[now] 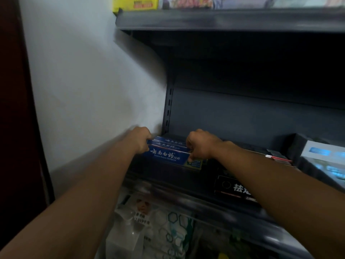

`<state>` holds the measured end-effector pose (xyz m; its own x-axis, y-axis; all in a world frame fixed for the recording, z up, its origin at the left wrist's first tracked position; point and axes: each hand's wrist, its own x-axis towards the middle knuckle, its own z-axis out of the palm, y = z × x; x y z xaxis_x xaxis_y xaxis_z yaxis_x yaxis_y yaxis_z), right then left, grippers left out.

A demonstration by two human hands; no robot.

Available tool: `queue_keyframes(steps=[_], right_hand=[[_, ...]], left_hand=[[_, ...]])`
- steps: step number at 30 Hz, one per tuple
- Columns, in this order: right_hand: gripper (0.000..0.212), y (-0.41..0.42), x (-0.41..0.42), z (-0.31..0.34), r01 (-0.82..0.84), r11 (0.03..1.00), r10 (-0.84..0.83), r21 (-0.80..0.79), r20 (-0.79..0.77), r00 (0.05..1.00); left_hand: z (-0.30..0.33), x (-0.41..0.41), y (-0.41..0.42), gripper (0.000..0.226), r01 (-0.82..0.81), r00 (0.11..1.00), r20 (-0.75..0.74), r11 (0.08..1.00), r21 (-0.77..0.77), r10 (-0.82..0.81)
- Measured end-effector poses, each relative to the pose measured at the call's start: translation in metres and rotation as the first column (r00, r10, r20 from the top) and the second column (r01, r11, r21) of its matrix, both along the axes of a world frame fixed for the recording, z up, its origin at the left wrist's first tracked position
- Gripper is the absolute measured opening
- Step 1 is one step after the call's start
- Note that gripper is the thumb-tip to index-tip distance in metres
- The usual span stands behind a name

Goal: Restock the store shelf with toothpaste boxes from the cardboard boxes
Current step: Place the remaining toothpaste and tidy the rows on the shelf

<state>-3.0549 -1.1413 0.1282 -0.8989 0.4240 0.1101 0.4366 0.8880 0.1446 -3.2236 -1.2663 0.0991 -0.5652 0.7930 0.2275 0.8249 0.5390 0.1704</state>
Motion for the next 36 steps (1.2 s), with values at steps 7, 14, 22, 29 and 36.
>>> queue_keyframes(steps=[7,14,22,29,36], right_hand=[[0.053,-0.019,0.022,0.015,-0.006,0.999,0.006,0.041,0.006,1.0],[0.057,-0.073,0.106,0.052,-0.016,0.998,0.019,0.052,-0.052,0.998],[0.061,-0.122,0.264,0.023,0.031,0.999,-0.029,0.021,-0.093,0.995],[0.068,-0.131,0.397,-0.081,0.116,0.978,-0.1,-0.174,0.094,0.991],[0.059,-0.109,0.476,-0.203,0.128,0.935,-0.022,-0.33,0.304,0.952]], left_hand=[[0.022,0.028,-0.024,0.027,0.038,0.999,-0.001,0.999,0.021,-0.038],[0.058,0.12,-0.076,0.046,0.154,0.988,-0.02,0.988,0.0,-0.154],[0.053,0.259,-0.113,0.072,0.4,0.915,-0.042,0.916,-0.014,-0.401],[-0.028,0.375,-0.109,0.067,0.589,0.806,0.033,0.795,-0.144,-0.591],[-0.153,0.443,-0.083,0.068,0.68,0.733,0.273,0.68,-0.274,-0.623]])
